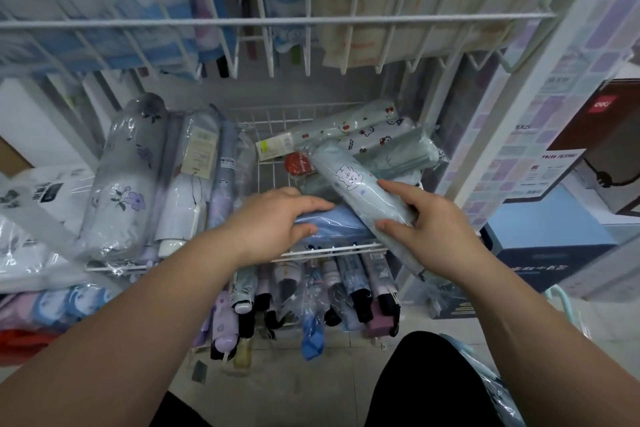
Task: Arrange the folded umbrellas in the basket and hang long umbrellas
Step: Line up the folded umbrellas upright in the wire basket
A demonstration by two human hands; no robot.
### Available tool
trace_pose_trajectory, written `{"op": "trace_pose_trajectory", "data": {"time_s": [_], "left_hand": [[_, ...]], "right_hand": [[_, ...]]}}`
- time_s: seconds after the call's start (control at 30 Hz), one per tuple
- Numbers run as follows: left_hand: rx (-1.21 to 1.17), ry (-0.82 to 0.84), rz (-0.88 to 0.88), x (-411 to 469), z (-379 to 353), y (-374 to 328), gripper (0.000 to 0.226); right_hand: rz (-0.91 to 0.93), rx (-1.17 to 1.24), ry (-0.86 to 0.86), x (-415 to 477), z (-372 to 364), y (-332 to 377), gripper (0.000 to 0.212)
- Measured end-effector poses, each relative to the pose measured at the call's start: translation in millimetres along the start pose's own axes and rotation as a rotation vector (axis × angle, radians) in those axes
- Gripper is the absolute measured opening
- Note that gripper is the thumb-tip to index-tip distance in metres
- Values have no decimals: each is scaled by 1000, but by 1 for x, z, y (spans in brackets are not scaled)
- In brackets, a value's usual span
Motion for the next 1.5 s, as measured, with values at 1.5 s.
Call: {"op": "trace_pose_trajectory", "data": {"time_s": [1.5], "left_hand": [[115, -96, 281, -28, 29, 45, 47]], "right_hand": [[-105, -84, -153, 15, 39, 19, 55]]}}
Point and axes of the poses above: each hand's wrist, its own x-axis towards the middle knuckle, its own z-axis out of the back of the hand, y = z × x, the point moved 9 cm from there along x, towards the middle knuckle, and after that the axes turned 4 degrees about z, right-handed, at the moved point
